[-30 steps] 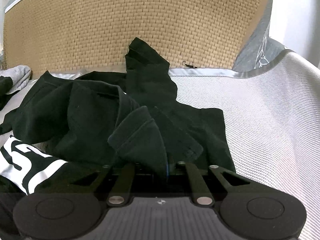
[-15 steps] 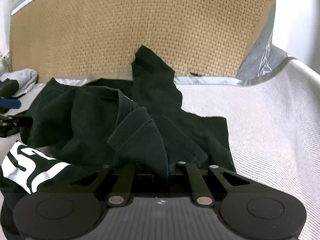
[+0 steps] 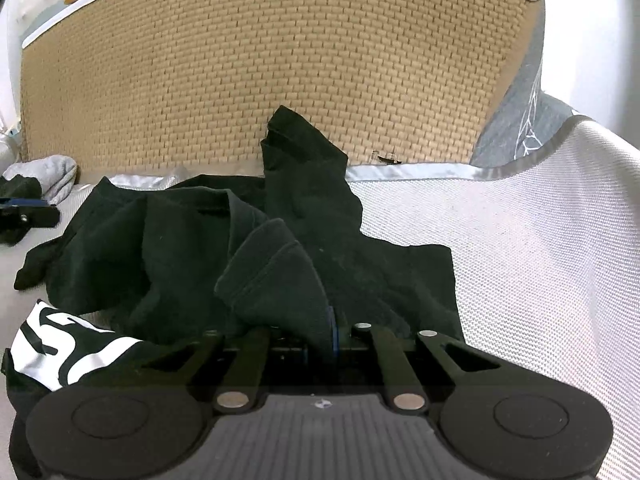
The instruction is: Fold clothes
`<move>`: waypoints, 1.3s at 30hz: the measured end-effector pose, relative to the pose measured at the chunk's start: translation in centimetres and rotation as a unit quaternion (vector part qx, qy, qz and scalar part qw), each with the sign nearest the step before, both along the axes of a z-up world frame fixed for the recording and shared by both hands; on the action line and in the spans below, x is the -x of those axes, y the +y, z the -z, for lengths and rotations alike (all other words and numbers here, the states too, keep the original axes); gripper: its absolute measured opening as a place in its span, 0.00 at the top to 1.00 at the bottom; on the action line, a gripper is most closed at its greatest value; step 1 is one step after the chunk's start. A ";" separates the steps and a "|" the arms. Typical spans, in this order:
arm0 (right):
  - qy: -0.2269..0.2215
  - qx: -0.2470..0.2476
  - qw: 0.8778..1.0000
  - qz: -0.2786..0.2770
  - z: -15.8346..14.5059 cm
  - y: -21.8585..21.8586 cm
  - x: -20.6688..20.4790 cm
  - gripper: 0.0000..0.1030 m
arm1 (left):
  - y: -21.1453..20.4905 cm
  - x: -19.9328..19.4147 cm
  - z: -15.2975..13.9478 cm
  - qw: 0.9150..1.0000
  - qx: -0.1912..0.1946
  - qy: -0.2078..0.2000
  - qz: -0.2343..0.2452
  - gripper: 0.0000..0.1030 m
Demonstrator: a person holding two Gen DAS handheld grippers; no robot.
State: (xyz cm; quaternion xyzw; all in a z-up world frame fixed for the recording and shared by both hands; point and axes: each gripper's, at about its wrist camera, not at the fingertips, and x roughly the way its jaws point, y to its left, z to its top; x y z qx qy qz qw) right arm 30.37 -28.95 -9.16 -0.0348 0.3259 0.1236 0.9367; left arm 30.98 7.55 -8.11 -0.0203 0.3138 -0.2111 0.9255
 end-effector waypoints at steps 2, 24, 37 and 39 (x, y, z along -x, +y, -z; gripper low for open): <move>0.000 -0.002 1.000 0.002 0.0 -0.1 0.0 0.89 | -1.5 -0.9 0.4 0.999 -0.005 0.025 0.031 0.09; -0.064 -0.013 0.997 -0.049 -4.9 3.0 3.2 0.90 | 2.4 7.5 -7.0 0.997 -0.022 -0.066 -0.046 0.93; -0.052 -0.062 0.993 -0.089 -7.5 5.3 2.6 0.90 | 5.4 8.3 -10.6 0.993 -0.021 -0.067 -0.090 0.94; -0.051 -0.065 0.992 -0.096 -7.9 5.9 3.0 0.90 | 6.3 9.0 -11.1 0.993 -0.028 -0.065 -0.094 0.94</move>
